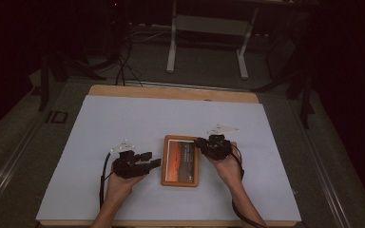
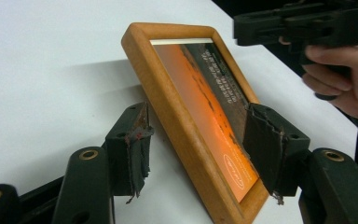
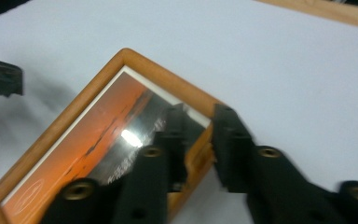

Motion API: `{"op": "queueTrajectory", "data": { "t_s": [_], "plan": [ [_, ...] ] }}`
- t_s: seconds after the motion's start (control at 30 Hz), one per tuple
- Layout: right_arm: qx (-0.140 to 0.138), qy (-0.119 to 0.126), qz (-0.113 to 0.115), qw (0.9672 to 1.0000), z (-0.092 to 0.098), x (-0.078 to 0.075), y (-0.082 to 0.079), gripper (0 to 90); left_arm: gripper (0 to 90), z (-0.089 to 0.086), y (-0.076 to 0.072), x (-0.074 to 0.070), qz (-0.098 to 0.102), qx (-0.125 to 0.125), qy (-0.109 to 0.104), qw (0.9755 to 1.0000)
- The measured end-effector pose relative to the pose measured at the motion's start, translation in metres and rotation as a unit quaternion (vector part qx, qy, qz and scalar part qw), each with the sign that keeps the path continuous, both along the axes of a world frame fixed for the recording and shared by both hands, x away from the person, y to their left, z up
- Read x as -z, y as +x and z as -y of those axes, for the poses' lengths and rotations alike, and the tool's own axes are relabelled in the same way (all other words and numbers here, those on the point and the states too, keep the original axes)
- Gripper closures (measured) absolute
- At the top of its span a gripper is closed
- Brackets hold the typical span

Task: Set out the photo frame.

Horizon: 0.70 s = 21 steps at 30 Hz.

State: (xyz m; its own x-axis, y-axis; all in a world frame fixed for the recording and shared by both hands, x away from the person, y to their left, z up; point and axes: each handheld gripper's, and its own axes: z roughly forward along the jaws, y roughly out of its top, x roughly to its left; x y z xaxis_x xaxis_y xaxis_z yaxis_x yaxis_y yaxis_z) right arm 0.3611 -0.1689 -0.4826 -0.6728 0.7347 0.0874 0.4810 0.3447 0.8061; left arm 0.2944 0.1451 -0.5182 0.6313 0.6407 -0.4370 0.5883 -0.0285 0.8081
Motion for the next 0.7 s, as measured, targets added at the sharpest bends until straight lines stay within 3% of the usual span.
{"op": "queueTrajectory", "data": {
  "t_s": [0.03,0.07,0.33,0.6,0.7],
  "plan": [
    [-0.001,-0.009,0.015,0.9999,-0.006,0.0,0.001,89.3,40.6,-0.001,0.0,0.0,0.001,0.002,-0.004,1.0],
    [-0.003,-0.009,0.017,0.9998,-0.008,0.0,0.002,89.9,40.1,-0.001,0.0,-0.001,0.003,0.002,-0.003,1.0],
    [0.003,-0.029,0.022,0.9993,-0.019,0.004,0.008,90.0,37.1,0.0,0.0,0.0,0.004,0.003,0.002,1.0],
    [0.007,-0.015,0.01,0.9998,-0.016,0.012,0.014,90.0,37.8,0.001,-0.001,0.0,0.013,0.001,0.016,0.9998],
    [0.008,-0.02,0.011,0.9997,-0.018,0.012,0.015,90.0,37.7,0.002,-0.002,0.0,0.015,0.0,0.015,0.9998]
  ]
}}
